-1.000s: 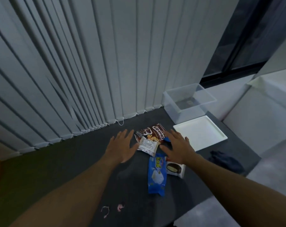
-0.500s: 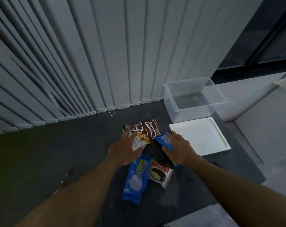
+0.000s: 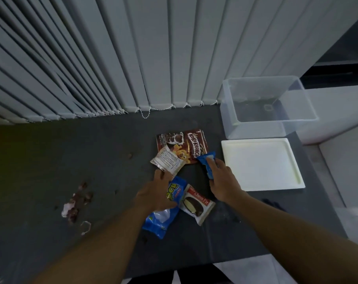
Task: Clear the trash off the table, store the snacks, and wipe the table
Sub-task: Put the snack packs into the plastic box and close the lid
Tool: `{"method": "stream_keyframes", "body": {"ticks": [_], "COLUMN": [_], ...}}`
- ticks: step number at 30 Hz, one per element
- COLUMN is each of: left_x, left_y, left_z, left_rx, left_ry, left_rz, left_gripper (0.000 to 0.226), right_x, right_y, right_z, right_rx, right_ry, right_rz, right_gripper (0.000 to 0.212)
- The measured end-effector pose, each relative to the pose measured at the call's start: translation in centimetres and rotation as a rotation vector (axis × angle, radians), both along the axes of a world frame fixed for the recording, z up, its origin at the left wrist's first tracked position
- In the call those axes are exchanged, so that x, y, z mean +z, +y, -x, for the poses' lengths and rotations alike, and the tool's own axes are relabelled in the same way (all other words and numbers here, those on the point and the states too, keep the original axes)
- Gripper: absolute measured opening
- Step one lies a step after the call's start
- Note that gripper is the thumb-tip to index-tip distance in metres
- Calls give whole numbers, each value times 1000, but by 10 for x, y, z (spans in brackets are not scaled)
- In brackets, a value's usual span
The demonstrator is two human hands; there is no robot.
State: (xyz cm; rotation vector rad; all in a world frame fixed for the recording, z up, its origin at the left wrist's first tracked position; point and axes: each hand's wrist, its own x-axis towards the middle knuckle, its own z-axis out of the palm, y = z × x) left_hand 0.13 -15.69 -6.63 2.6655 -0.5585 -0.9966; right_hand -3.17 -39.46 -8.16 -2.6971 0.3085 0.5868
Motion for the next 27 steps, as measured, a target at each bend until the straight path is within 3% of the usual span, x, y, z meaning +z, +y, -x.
{"method": "stream_keyframes", "body": {"ticks": [15, 27], "left_x": [28, 77], "left_y": [6, -40], "left_z": [-29, -53], "left_rx": [-88, 7], "left_ry": [85, -192], "left_rz": [154, 373], "left_gripper": [79, 72], "right_x": [37, 75], "right_y": [7, -35], "right_z": [21, 20], "right_rx": [-152, -178], "right_ry": [-168, -357], "right_rz": [-57, -90], "right_gripper": [76, 70]}}
